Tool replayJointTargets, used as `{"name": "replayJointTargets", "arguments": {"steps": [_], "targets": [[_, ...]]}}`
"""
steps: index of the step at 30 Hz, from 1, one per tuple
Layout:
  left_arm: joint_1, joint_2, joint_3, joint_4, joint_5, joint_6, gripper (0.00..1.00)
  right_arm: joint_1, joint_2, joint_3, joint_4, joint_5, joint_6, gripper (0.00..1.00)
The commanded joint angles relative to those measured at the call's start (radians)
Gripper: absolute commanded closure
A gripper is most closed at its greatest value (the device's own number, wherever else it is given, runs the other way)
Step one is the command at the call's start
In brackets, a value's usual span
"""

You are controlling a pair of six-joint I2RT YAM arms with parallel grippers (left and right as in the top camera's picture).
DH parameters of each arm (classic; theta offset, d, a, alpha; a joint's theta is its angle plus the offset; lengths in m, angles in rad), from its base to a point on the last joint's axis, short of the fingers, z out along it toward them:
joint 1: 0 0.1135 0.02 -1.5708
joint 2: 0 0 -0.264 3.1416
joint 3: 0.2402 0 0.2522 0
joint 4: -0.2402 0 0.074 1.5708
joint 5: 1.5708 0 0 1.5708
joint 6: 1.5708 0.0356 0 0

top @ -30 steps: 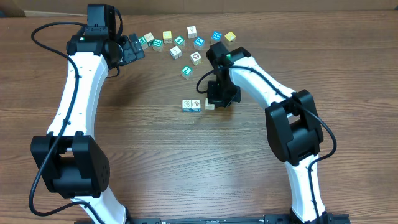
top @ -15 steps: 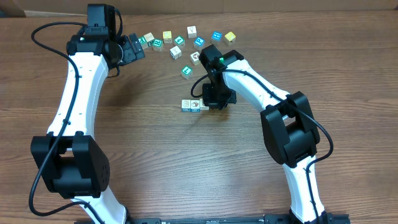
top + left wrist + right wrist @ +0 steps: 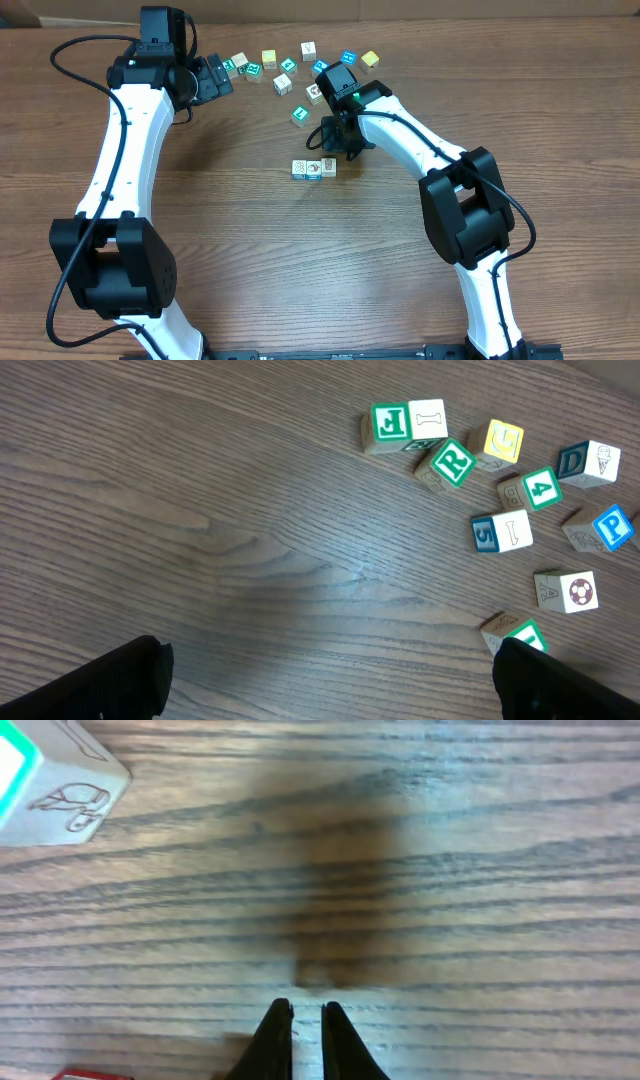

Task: Form a horizontal line

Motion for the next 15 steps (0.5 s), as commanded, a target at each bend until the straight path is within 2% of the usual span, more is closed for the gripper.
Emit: {"name": "replayJointTargets", "arguments": {"steps": [1,15], "targets": [[-0.005,-0.006,0.008,0.002,0.004,0.008,0.00,0.000,-0.008,0.018,0.007,-0.056,-0.002,0.93],[-0.005,-0.006,0.008,0.002,0.004,0.008,0.00,0.000,-0.008,0.018,-0.005,-0.138,-0.004,0.96]]}}
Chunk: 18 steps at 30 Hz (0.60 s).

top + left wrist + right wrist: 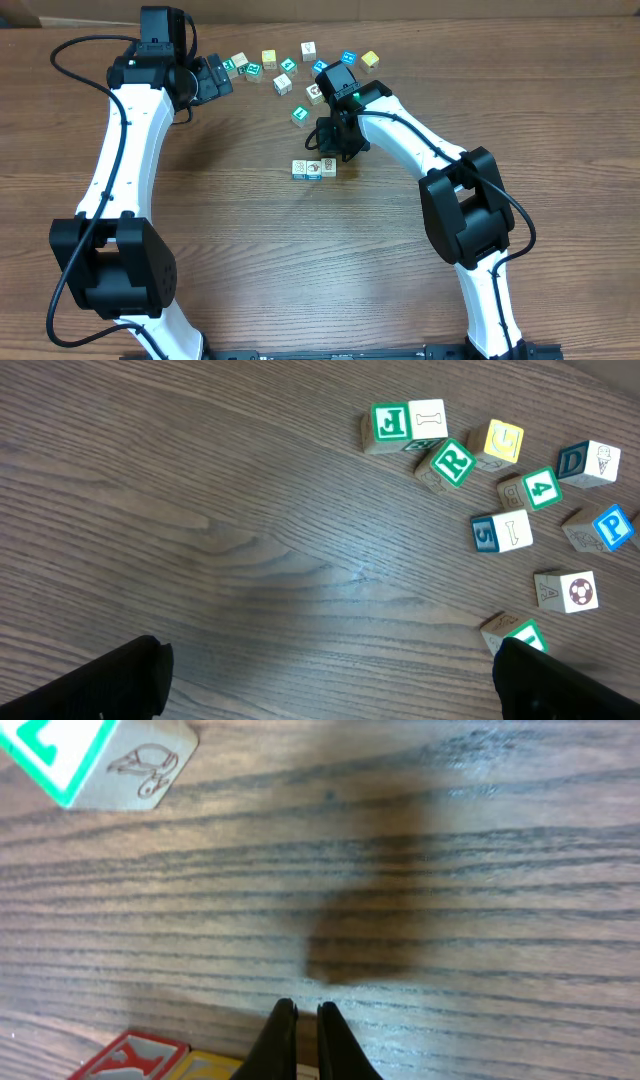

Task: Form a horizontal line

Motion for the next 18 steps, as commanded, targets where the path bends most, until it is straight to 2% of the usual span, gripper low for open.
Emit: {"name": "replayJointTargets", "arguments": {"steps": [1,18], "targets": [[-0.005,-0.006,0.008,0.002,0.004,0.008,0.00,0.000,-0.008,0.018,-0.010,-0.021,-0.004,0.96],[-0.005,-0.006,0.008,0.002,0.004,0.008,0.00,0.000,-0.008,0.018,-0.009,-0.032,-0.004,0.96]]}}
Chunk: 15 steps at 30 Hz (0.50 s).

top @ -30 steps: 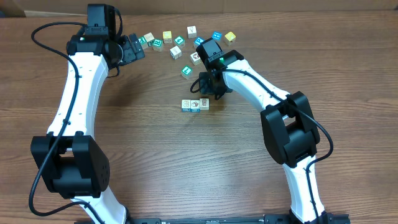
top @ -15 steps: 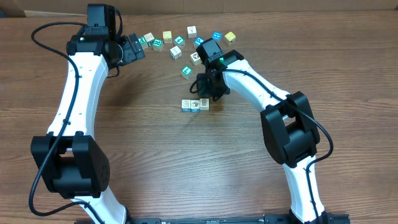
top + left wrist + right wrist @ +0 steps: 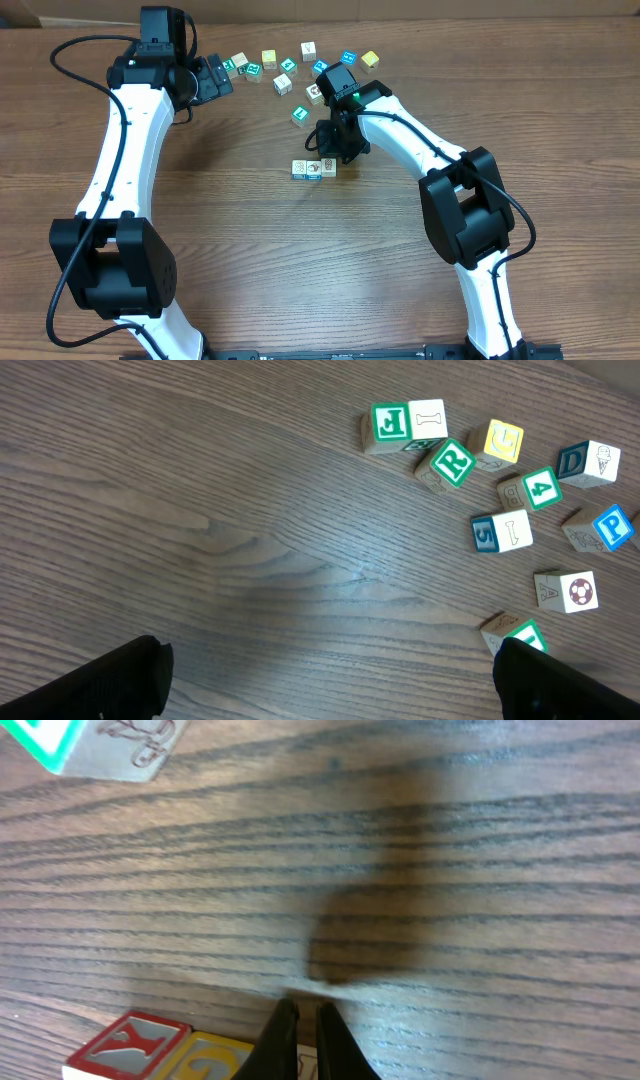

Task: Form a horizontal line

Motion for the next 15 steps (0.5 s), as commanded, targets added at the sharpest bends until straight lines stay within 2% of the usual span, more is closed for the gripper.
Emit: {"name": "replayJointTargets", "arguments": {"steps": [1,15], "targets": [[-0.005,-0.006,0.008,0.002,0.003,0.008,0.00,0.000,-0.008,0.018,0.010,-0.010,-0.004,0.96],[-0.005,-0.006,0.008,0.002,0.003,0.008,0.00,0.005,-0.008,0.018,-0.024,-0.054,-0.004,0.96]]}}
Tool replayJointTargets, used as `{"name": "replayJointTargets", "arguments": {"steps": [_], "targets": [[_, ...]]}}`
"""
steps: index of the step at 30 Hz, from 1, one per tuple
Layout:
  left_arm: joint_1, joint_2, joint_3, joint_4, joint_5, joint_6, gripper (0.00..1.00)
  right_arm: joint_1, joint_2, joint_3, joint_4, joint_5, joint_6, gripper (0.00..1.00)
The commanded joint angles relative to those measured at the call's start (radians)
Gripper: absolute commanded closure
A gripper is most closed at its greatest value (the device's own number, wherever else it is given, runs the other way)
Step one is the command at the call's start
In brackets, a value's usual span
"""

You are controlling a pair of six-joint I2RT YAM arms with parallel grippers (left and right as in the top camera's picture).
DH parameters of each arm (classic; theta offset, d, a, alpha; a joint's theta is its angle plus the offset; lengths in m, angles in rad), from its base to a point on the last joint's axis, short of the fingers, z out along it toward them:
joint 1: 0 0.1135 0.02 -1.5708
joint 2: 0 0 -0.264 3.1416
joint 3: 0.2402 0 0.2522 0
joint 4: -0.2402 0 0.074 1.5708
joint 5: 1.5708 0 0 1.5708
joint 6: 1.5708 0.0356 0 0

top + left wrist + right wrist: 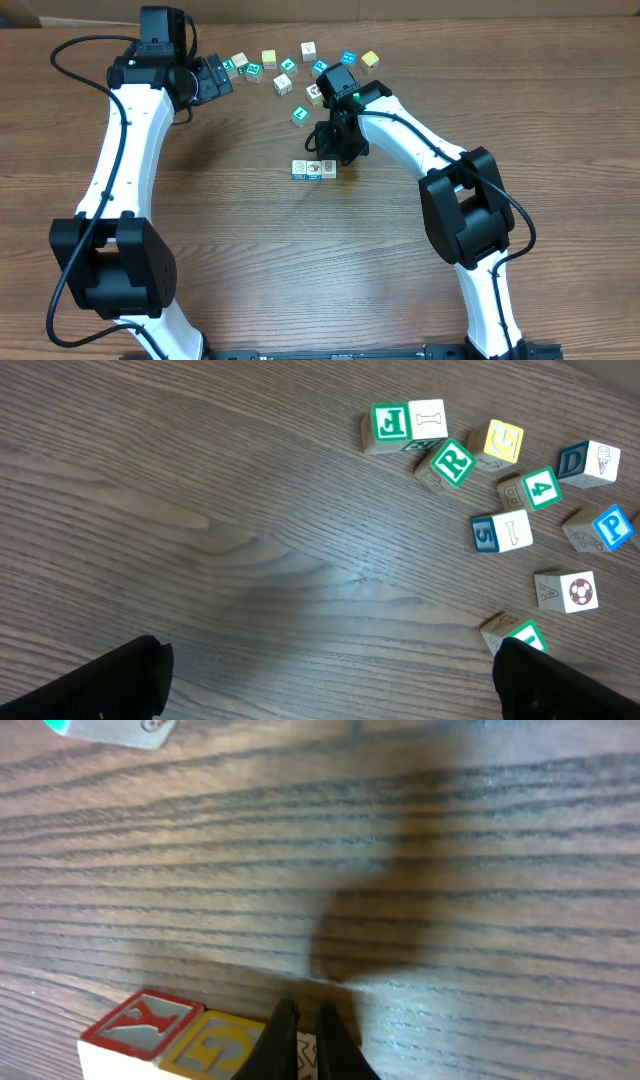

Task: Form a horizontal line

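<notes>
Three blocks stand in a short row (313,169) at mid table. The right wrist view shows its red Y block (150,1025) and yellow G block (225,1048); the third block is mostly hidden behind my fingers. My right gripper (306,1032) is shut with nothing in it, tips low at the row's right end, and appears as the right gripper (336,150) overhead. My left gripper (330,678) is open over bare wood, far from the row, and shows as the left gripper (215,78) overhead.
Several loose blocks lie scattered at the back of the table, among them a green J block (390,422), a green R block (453,461), a yellow G block (503,440) and a blue 5 block (500,532). A green-faced block (299,114) sits between this cluster and the row.
My right gripper has shifted a little closer to the row, so the Y and G blocks show more fully in its wrist view. The left arm has not moved.
My right gripper was shut over bare wood near the green-faced block, with only a red corner of the row in view. Then the Y and G blocks came into view. Now its tips are at the third block. The left gripper stayed open throughout.
</notes>
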Motion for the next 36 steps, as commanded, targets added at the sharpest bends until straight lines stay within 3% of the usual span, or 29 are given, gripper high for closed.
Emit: {"name": "replayJointTargets", "arguments": {"steps": [1,36], "targets": [[-0.005,-0.006,0.008,0.002,0.003,0.008,0.00,0.006,-0.008,0.018,0.003,-0.009,-0.004,0.96],[-0.005,-0.006,0.008,0.002,0.003,0.008,0.00,-0.023,-0.009,0.021,0.068,0.149,0.005,0.88]]}}
